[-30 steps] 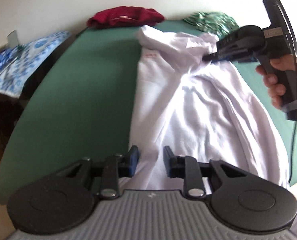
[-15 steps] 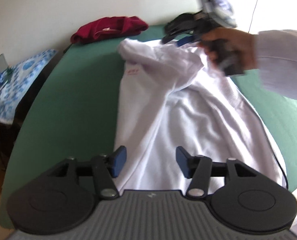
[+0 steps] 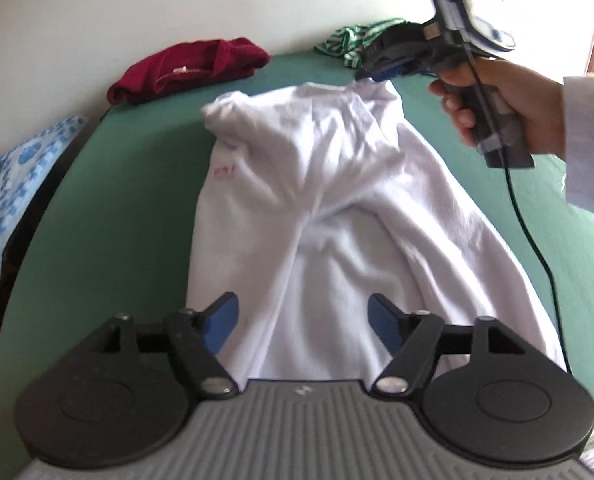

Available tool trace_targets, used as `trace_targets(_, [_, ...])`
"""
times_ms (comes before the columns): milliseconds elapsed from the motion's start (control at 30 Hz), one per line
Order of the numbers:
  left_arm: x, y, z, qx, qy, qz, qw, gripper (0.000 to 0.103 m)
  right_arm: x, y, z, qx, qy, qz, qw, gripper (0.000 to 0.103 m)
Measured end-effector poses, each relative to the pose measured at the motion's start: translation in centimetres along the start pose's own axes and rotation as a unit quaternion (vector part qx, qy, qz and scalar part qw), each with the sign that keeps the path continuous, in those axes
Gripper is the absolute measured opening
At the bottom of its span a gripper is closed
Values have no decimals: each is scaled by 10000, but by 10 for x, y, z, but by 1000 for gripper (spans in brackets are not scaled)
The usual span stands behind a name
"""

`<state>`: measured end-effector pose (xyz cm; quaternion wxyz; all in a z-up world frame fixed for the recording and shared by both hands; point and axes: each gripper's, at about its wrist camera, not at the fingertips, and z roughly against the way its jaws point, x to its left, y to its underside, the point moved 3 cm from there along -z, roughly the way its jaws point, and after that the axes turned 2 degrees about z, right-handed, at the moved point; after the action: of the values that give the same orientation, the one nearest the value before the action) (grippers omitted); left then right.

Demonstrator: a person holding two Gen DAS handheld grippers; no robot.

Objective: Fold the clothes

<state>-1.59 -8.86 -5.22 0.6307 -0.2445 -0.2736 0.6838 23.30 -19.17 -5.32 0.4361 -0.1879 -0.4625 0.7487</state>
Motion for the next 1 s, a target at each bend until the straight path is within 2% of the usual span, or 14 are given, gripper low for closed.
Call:
trace_targets(67, [-3,-13,-9,-94,92,-118,9998,77,19,-18,6,-306,-700,242,9968,45])
trace_targets(133, [-9,-24,-22,-163,178,-317,9992,77,50,-32,-10,85,-1694,521,9841,45])
trace_targets(200, [-14,-30,-37,-121,208,-556,9982,73,83,-38,-37,456,-2108,857,9727,45])
trace_targets(267, [-15,-31,-47,-101,232,-738,9969,73,110,-36,-68,695,-1990,1471,9664,45])
trace_targets(367, [-11,-26,-57,-7,163,-700,9974,74,136,-24,-108,1539,-1674,1996,9531,42])
trace_targets(400, [-9,-25,-61,26,137,-679,9976,78,141,-23,-116,1701,-1508,1999,9531,37])
trace_targets(467, [-4,-26,-62,-59,92,-632,9979,78,144,-26,-121,1710,-1288,1949,9572,11])
trace_targets(533, [1,-28,-63,-161,48,-584,9982,60,139,-37,-121,1443,-1335,1512,9688,10])
trace_targets(567, [4,-30,-62,-222,-38,-638,9977,41,135,-42,-120,1272,-1411,1225,9741,9])
trace_targets(600, [11,-31,-63,-229,-50,-633,9977,36,131,-47,-119,1106,-1488,962,9779,9])
trace_targets(700, [32,-33,-66,-202,-12,-553,9983,53,114,-49,-131,1056,-1619,262,9808,10])
trace_targets(800, [43,-34,-66,-94,170,-412,9990,63,97,-41,-138,1203,-1378,-27,9831,27])
trace_targets(900, [53,-30,-63,-56,263,-390,9989,74,70,-47,-103,696,-1293,-471,9880,34])
trace_targets(1000, [62,-23,-58,-71,289,-452,9985,80,53,-40,-65,793,-1248,-441,9880,40])
